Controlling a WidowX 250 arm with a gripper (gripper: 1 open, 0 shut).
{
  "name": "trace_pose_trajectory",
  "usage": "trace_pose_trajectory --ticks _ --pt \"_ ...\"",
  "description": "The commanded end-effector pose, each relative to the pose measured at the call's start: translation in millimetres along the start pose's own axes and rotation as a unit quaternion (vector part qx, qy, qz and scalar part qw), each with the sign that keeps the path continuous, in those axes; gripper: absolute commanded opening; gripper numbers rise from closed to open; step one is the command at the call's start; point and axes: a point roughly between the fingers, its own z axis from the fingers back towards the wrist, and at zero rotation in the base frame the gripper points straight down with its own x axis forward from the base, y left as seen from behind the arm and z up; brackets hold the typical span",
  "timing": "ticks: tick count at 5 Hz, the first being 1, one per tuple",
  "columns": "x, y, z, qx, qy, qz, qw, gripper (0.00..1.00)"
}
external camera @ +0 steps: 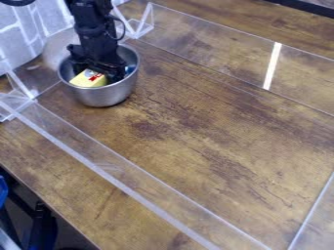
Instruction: Move the yellow butter to the left side of the table
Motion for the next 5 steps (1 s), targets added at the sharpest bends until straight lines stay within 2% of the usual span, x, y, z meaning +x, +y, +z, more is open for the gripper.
trace_pose_trajectory --ticks 1,3,4,5 --pt "12.1 6 33.5 0.009 -0.043 0.006 0.999 0.0" --pt "13.9 5 50.1 0.002 -0.046 0.008 0.9989 0.0" --pt "15.3 3 65.2 -0.003 -0.055 0.009 0.9985 0.0" --pt "17.2 2 87.7 -0.008 -0.073 0.012 0.9973 0.0"
